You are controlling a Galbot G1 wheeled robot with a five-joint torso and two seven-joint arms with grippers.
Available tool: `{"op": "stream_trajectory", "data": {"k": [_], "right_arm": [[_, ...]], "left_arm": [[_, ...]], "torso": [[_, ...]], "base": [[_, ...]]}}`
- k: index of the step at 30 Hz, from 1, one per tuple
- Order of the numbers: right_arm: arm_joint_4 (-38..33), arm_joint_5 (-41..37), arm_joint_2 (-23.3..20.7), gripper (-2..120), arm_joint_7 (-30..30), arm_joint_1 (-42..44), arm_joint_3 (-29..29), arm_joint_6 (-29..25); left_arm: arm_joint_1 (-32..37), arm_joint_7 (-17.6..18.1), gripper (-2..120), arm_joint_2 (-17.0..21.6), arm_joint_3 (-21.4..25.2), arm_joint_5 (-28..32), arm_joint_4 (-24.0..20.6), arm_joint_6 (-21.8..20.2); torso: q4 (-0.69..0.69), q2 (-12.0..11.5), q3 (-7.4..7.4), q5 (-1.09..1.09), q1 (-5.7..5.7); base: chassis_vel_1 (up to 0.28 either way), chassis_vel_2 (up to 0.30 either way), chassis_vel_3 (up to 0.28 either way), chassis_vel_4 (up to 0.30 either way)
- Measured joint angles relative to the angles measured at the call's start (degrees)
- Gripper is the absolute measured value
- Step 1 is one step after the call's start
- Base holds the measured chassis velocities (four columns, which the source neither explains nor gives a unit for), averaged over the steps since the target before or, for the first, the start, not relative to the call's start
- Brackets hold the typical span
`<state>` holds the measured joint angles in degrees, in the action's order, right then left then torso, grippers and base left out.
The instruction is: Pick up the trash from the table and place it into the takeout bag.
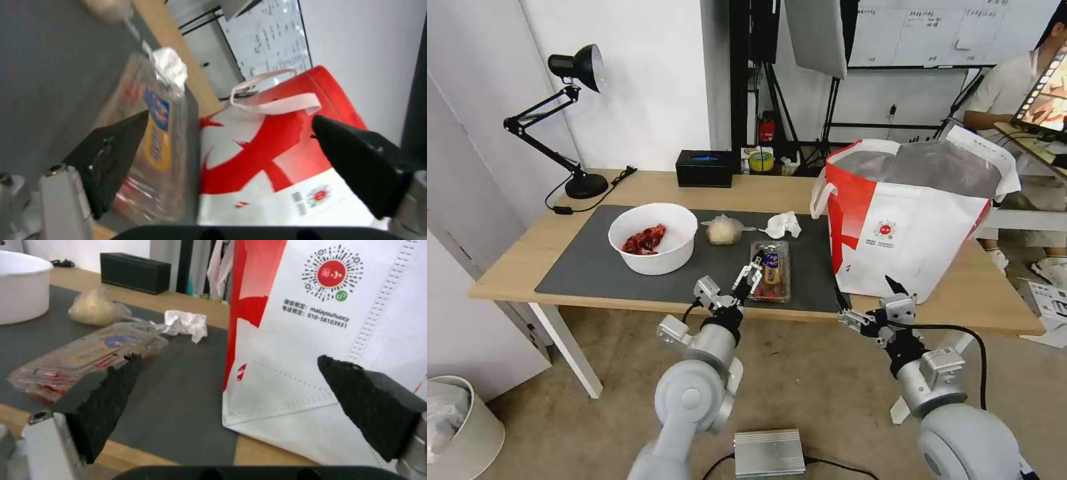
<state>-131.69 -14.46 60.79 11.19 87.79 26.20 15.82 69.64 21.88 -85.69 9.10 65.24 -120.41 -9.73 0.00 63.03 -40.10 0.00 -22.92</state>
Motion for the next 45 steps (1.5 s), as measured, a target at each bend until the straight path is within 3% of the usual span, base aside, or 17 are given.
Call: {"op": "stream_trajectory", "data": {"k": [2, 4, 6, 8, 14, 20, 27, 45], "right_arm": [[-0.1, 0.0, 0.0, 100, 0.0, 0.0, 0.0, 0.0], [-0.3, 0.0, 0.0, 100, 0.0, 0.2, 0.0, 0.0], [-0.3, 0.0, 0.0, 100, 0.0, 0.2, 0.0, 0.0], [-0.3, 0.0, 0.1, 100, 0.0, 0.5, 0.1, 0.0], [-0.3, 0.0, 0.4, 100, 0.0, 0.9, 0.3, 0.0], [-0.7, -1.2, 0.2, 100, 0.0, 1.3, 1.3, 0.1], [-1.1, -4.9, 0.1, 100, 0.9, 1.0, 1.3, 1.0], [-1.1, -9.0, 0.4, 100, 1.3, -0.6, 0.0, 2.6]], "left_arm": [[-0.7, -0.8, 93, 1.7, 0.0, -1.6, 0.4, -0.3], [-2.3, -2.9, 80, 5.7, -0.3, -5.9, 1.2, -1.1], [-2.6, -3.5, 77, 6.6, -0.5, -7.2, 1.3, -1.6], [-4.0, -6.2, 66, 10.1, -2.1, -13.4, 1.5, -2.4], [-5.7, -8.7, 49, 12.3, -4.3, -20.2, 3.2, -2.5], [-7.2, -13.5, 24, 14.6, -6.2, -33.0, 6.0, -1.1], [-8.8, -14.9, 0, 16.5, -7.3, -35.7, 7.6, -1.0], [-11.1, -16.8, 0, 17.4, -9.5, -35.3, 11.8, -1.6]], "torso": [[0.00, 0.0, 0.00, 0.00, 0.00], [0.00, 0.0, 0.00, -0.01, 0.00], [0.00, 0.0, 0.00, -0.01, 0.00], [0.01, 0.0, 0.00, -0.01, 0.00], [0.00, 0.0, 0.00, 0.00, 0.00], [0.00, 0.0, 0.00, 0.00, 0.00], [0.00, 0.0, 0.00, 0.00, 0.00], [0.00, 0.0, 0.00, 0.01, 0.00]], "base": [[0.000, 0.000, 0.000, 0.000], [0.000, 0.000, 0.000, 0.000], [0.000, 0.000, 0.000, 0.000], [0.000, 0.000, 0.000, 0.000], [0.000, 0.000, 0.000, 0.000], [0.000, 0.000, 0.000, 0.000], [0.000, 0.000, 0.000, 0.000], [0.000, 0.000, 0.000, 0.000]]}}
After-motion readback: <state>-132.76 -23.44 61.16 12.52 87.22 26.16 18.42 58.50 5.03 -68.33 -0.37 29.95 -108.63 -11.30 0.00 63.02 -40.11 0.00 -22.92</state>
